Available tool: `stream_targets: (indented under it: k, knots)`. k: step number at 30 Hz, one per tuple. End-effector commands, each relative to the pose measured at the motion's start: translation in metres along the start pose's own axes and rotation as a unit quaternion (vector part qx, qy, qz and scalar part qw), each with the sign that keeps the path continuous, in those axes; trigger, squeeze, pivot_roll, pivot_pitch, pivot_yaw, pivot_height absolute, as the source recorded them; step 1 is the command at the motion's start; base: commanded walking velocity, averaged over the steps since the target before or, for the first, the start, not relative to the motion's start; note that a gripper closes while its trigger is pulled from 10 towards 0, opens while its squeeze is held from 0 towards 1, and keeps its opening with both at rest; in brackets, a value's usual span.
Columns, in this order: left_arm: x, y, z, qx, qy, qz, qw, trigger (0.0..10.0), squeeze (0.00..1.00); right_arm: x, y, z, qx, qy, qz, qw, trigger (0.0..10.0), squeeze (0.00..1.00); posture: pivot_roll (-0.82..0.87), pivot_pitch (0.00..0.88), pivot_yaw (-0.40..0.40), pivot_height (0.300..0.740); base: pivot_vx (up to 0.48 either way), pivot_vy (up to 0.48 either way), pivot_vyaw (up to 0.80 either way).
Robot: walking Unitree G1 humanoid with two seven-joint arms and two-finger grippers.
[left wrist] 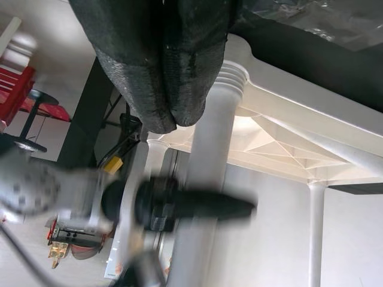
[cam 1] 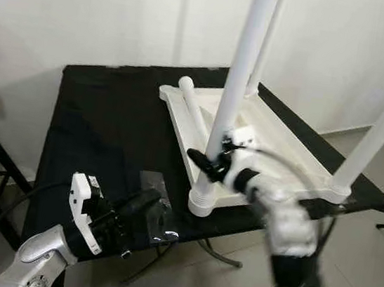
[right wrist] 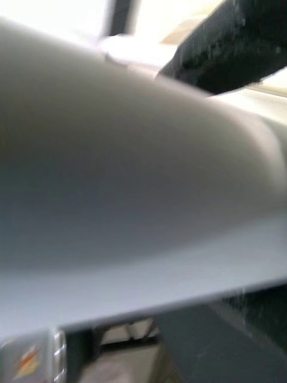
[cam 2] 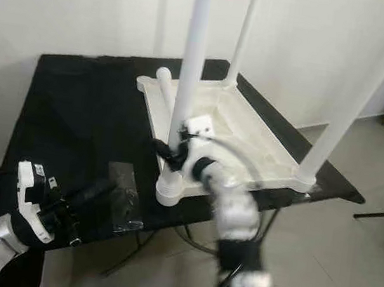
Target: Building children table
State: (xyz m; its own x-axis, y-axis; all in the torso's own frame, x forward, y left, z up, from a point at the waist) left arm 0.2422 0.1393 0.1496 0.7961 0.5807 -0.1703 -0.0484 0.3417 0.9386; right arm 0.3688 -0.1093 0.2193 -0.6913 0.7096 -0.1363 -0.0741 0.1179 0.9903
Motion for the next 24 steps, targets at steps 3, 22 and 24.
stream_targets:
  k: [3,22,24]
  knots:
    - [0.002,-0.001,0.001,0.001,0.004,0.006,1.000,10.0,0.00,-0.002,0.000,-0.001,-0.013,0.059,0.002,0.998,10.0,0.00,0.02,0.013,-0.027,0.740,0.000,0.000,0.00]
    - [0.003,-0.005,0.003,0.004,0.005,0.003,1.000,10.0,0.00,-0.009,-0.016,0.000,0.035,0.266,0.001,0.963,0.0,0.00,0.05,0.002,-0.029,0.740,0.000,0.000,0.00]
    - [0.003,-0.005,0.003,0.004,0.006,0.002,1.000,10.0,0.00,-0.010,-0.018,0.000,0.037,0.264,0.002,0.964,0.0,0.00,0.04,0.001,-0.027,0.740,0.000,0.000,0.00]
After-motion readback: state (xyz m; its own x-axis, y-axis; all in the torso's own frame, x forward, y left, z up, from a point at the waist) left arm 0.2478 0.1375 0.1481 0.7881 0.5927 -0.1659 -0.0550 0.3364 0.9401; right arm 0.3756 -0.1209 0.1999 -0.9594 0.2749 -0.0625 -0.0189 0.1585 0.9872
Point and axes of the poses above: a point about 5 cm out from each wrist's last joint towards the gripper, its own z axis pointing out of the wrist towards the gripper, its own y axis along the axis of the wrist's last joint, x = y × z, the point moved 2 cm from there along z, pointing out of the wrist towards the gripper, and after that the axes turned 3 degrees about -z, right-handed, at the moved point
